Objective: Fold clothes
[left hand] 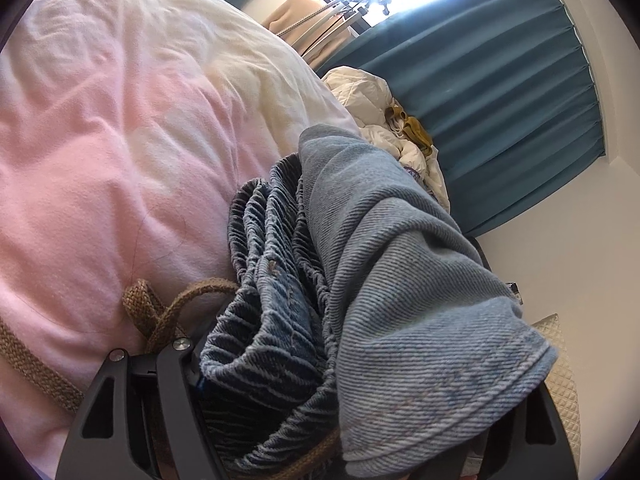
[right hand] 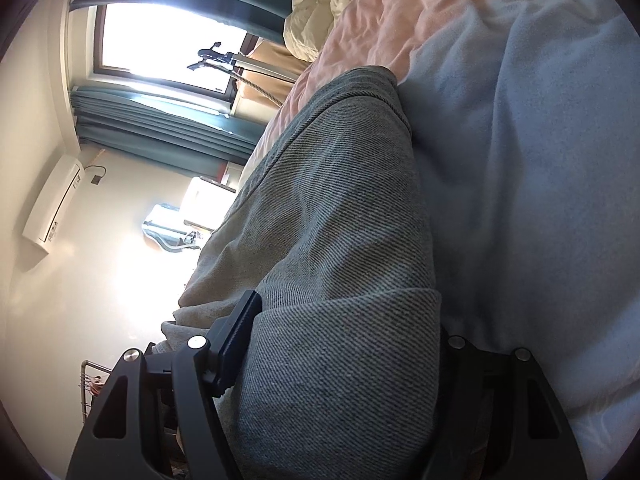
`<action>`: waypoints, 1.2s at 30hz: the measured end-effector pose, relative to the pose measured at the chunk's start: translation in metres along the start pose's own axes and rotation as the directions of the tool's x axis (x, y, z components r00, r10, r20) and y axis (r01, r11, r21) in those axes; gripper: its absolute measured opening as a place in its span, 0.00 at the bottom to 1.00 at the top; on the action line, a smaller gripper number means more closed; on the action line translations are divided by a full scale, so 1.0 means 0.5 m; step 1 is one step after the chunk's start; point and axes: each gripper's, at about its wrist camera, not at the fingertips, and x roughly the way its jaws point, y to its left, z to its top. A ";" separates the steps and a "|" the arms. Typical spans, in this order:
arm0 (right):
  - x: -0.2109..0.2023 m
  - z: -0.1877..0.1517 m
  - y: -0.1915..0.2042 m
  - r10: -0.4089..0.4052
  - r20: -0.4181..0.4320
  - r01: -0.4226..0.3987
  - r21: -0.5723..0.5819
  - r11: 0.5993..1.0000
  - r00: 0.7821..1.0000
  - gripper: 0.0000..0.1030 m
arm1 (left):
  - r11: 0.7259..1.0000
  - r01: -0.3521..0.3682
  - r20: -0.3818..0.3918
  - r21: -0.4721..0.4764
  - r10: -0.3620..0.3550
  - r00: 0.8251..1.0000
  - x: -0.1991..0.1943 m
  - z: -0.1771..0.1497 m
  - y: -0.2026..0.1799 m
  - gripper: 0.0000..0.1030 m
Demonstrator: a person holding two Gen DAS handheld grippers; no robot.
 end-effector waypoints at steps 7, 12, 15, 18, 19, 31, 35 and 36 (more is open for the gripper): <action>-0.005 -0.006 0.003 -0.026 0.009 0.026 -0.005 1.000 1.000 0.59 | 1.000 -0.018 0.001 -0.005 0.018 1.000 -0.003 0.001 -0.006 0.68; -0.012 -0.011 0.040 -0.067 0.044 0.069 -0.052 0.996 0.997 0.35 | 0.999 -0.007 0.017 -0.037 0.008 1.000 -0.020 -0.001 -0.002 0.46; -0.026 -0.018 0.080 -0.092 0.060 0.098 -0.094 0.991 0.994 0.28 | 0.996 0.019 0.020 -0.083 -0.017 1.000 -0.041 -0.003 0.003 0.42; -0.043 -0.026 0.122 -0.116 0.072 0.125 -0.140 0.982 0.991 0.27 | 0.991 0.055 0.016 -0.122 -0.053 0.998 -0.067 -0.011 0.004 0.41; -0.052 -0.027 0.135 -0.118 0.074 0.129 -0.151 0.980 0.990 0.27 | 0.988 0.072 0.009 -0.138 -0.071 0.997 -0.076 -0.016 0.005 0.41; -0.207 -0.079 0.297 -0.112 0.123 0.145 -0.294 0.945 0.986 0.26 | 0.971 0.176 0.021 -0.160 -0.175 0.984 -0.218 -0.090 -0.082 0.40; -0.281 -0.088 0.352 -0.099 0.151 0.146 -0.344 0.927 0.984 0.26 | 0.967 0.214 0.038 -0.137 -0.211 0.977 -0.265 -0.108 -0.146 0.40; -0.302 -0.090 0.364 -0.095 0.160 0.147 -0.353 0.924 0.982 0.26 | 0.965 0.226 0.041 -0.135 -0.223 0.974 -0.275 -0.113 -0.164 0.40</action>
